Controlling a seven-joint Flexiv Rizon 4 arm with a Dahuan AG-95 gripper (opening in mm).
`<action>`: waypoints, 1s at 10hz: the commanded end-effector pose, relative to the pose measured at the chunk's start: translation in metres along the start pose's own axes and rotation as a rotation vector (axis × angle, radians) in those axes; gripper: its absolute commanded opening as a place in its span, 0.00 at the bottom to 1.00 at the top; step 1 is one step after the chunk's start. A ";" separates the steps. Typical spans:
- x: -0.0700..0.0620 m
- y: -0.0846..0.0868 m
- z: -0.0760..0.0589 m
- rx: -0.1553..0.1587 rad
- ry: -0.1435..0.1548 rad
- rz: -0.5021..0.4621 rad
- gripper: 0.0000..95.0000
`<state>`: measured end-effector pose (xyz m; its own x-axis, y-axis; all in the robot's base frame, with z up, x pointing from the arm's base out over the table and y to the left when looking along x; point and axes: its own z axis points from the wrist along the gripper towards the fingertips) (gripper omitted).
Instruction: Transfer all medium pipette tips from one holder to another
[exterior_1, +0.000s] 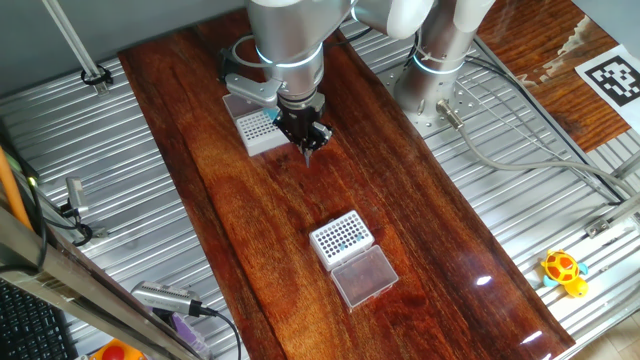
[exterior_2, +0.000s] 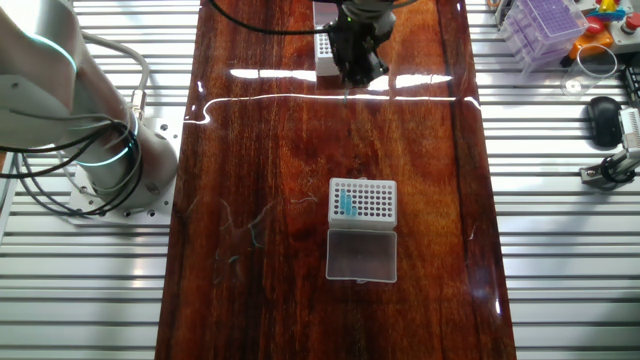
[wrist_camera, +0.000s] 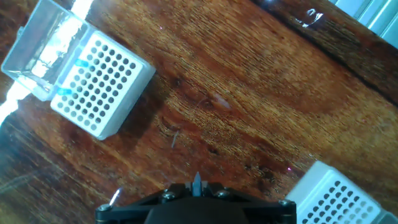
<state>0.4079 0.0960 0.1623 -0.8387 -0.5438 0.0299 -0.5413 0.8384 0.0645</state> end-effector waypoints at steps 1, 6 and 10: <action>0.002 0.000 -0.001 0.035 -0.046 0.190 0.00; 0.044 -0.081 -0.010 0.050 -0.032 0.065 0.00; 0.064 -0.127 -0.008 0.048 -0.034 0.000 0.00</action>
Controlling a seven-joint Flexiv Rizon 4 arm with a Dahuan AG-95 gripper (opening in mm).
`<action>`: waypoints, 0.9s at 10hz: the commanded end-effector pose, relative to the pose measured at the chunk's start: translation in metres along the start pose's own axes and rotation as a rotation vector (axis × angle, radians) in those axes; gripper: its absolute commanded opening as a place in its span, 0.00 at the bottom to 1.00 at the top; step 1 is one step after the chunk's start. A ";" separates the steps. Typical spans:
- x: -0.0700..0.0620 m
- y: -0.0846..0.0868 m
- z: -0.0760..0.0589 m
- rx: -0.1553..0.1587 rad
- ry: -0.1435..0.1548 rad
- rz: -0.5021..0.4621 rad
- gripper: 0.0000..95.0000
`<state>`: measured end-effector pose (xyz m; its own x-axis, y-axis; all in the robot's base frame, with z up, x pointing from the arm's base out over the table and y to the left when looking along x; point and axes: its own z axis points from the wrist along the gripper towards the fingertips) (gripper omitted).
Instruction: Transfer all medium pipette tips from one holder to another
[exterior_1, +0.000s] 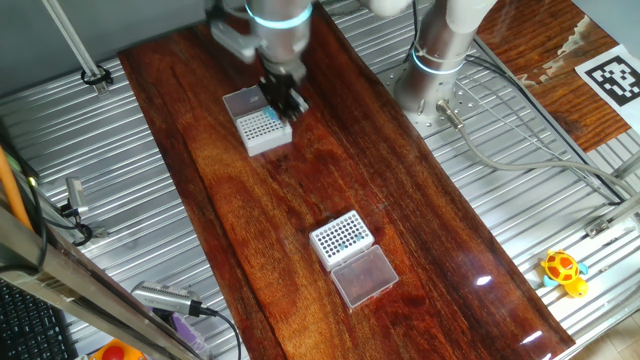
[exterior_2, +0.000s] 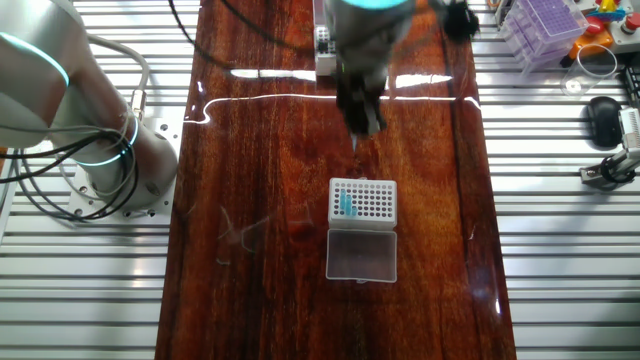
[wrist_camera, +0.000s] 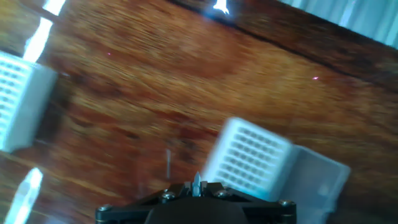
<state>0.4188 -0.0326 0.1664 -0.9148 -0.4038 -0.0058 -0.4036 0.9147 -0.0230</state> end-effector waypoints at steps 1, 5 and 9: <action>0.006 -0.022 0.006 -0.040 0.000 -0.172 0.00; 0.014 -0.031 0.014 -0.032 -0.003 -0.191 0.00; 0.020 -0.037 0.022 -0.031 -0.004 -0.195 0.00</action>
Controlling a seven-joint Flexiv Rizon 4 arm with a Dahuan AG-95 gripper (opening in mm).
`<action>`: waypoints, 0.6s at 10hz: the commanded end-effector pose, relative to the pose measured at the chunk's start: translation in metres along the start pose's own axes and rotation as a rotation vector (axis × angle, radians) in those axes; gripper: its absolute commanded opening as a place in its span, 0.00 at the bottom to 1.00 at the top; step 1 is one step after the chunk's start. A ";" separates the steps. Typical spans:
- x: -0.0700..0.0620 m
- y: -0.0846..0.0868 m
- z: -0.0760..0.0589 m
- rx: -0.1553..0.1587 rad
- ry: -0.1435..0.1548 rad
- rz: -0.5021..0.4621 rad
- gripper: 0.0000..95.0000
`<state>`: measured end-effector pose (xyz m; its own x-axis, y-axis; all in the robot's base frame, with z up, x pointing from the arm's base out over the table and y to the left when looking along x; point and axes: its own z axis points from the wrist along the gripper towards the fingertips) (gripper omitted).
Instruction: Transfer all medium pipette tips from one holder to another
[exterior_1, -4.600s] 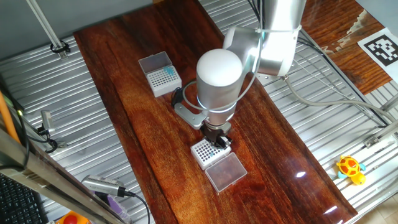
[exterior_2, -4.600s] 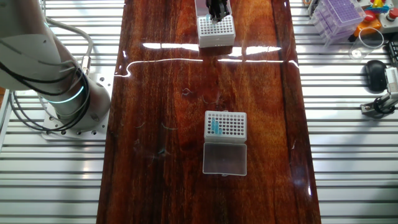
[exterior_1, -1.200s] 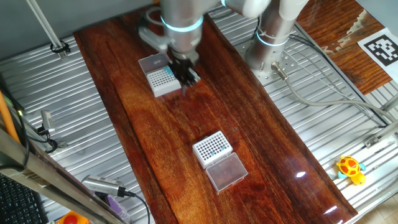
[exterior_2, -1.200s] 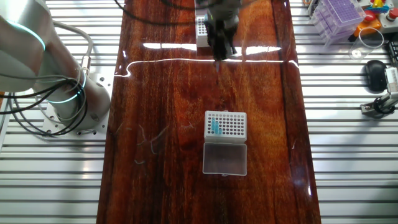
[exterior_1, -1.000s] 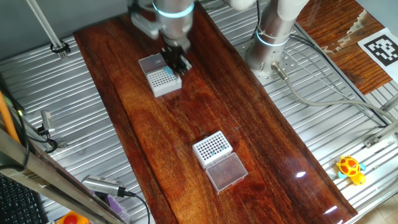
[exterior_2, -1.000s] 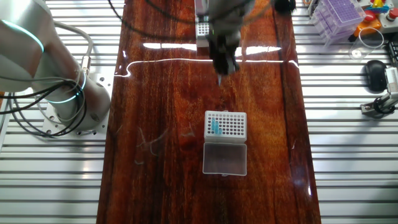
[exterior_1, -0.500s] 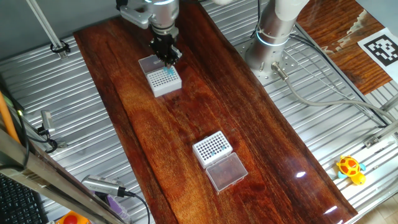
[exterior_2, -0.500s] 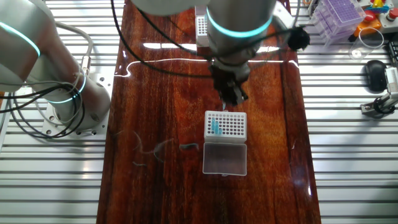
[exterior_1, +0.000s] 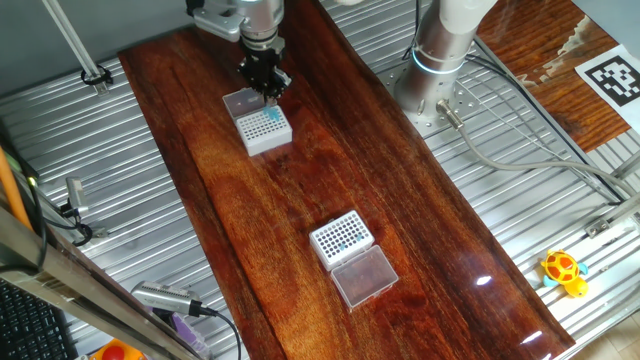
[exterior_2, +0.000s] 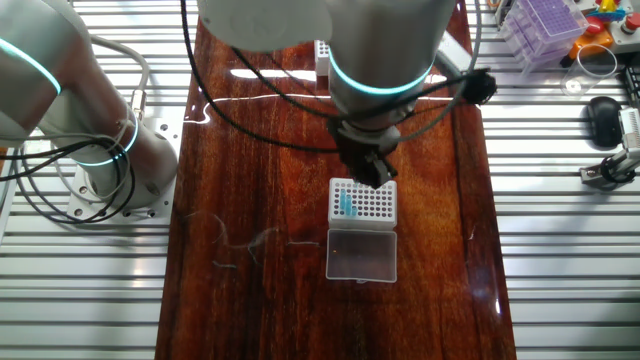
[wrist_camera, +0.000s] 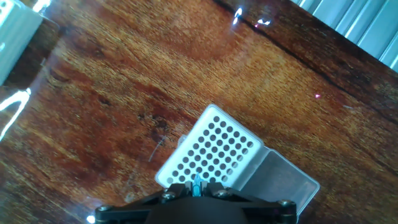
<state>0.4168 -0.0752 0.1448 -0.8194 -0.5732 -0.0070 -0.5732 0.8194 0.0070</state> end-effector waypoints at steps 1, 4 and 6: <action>0.001 0.001 0.001 0.000 -0.002 0.002 0.00; 0.005 0.003 0.007 -0.001 -0.007 0.011 0.00; 0.007 0.005 0.011 0.001 -0.010 0.011 0.00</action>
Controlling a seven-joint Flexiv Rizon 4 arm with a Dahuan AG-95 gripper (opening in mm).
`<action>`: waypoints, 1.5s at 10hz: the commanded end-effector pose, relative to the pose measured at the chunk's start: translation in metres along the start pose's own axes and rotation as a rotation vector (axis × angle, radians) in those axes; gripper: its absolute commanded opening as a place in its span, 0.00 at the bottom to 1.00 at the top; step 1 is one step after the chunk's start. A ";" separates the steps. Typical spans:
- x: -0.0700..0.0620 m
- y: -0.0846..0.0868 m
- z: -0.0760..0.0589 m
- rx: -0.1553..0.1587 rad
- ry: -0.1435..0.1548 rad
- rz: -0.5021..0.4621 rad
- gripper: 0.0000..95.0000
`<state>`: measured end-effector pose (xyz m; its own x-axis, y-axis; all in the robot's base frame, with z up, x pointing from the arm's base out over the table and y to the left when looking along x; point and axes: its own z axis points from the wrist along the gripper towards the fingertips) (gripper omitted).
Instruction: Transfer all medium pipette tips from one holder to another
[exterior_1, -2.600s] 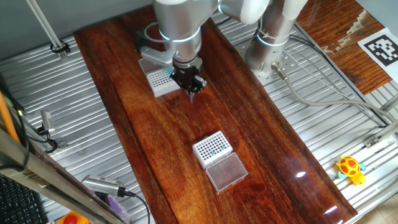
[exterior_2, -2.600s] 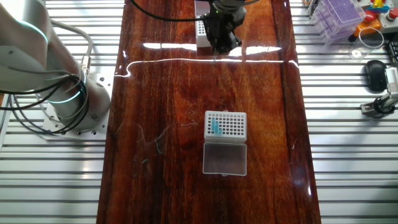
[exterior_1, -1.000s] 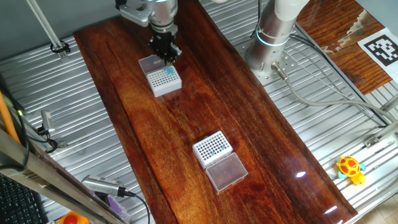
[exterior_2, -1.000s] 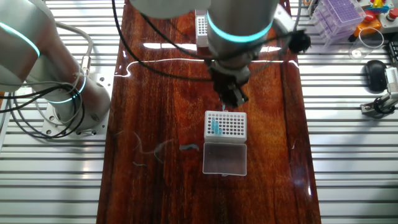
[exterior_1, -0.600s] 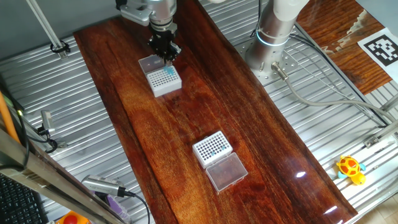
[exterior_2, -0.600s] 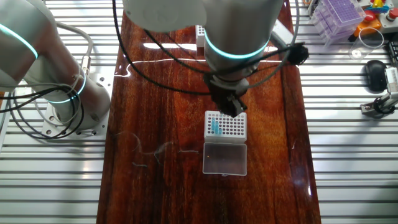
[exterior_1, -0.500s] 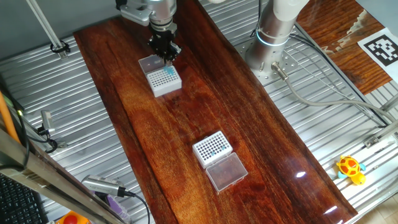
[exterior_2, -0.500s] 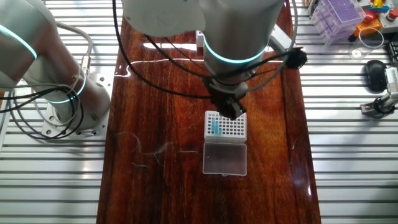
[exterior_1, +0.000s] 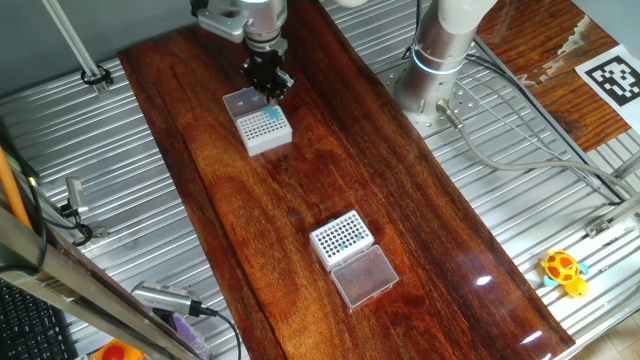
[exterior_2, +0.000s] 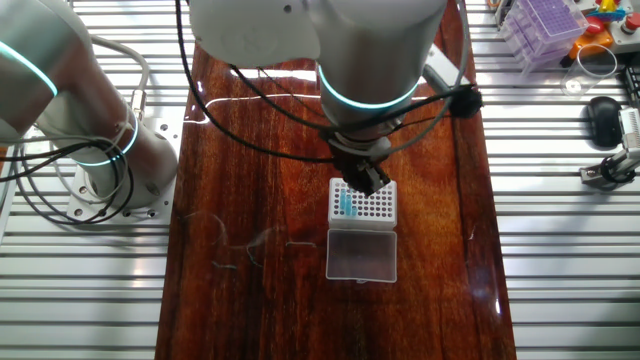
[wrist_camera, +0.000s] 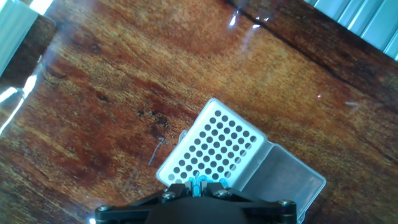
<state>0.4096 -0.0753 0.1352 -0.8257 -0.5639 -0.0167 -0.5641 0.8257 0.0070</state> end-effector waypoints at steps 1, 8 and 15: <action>0.001 0.001 0.002 0.001 -0.003 0.000 0.00; 0.001 0.002 0.016 0.008 -0.010 -0.004 0.00; 0.000 0.003 0.023 0.019 -0.006 0.001 0.20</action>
<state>0.4077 -0.0728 0.1117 -0.8270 -0.5618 -0.0206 -0.5616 0.8273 -0.0135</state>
